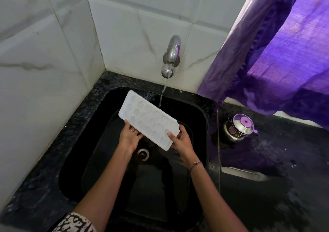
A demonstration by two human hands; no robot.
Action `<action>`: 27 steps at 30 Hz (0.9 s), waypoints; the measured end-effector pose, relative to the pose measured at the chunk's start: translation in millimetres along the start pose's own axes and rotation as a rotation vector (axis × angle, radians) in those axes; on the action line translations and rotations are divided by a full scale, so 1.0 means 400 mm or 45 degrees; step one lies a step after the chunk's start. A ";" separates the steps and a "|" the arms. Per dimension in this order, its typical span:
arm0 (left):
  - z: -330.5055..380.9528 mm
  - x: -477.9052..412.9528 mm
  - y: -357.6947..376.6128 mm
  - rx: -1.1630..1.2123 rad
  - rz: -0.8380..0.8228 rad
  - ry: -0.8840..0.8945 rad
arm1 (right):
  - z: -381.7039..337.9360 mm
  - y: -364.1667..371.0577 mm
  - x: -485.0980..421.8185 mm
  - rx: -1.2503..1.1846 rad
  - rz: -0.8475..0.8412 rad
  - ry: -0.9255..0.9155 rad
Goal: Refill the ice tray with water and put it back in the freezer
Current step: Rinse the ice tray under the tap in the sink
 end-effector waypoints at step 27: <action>0.142 0.015 -0.079 -0.118 0.013 0.246 | -0.099 -0.011 -0.069 0.472 -0.117 -0.517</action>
Point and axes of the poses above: each hand's wrist, its own x-axis away from the middle knuckle, its own y-axis out of the palm, z = x × y, the point moved 6 cm from there along -x, towards the middle knuckle
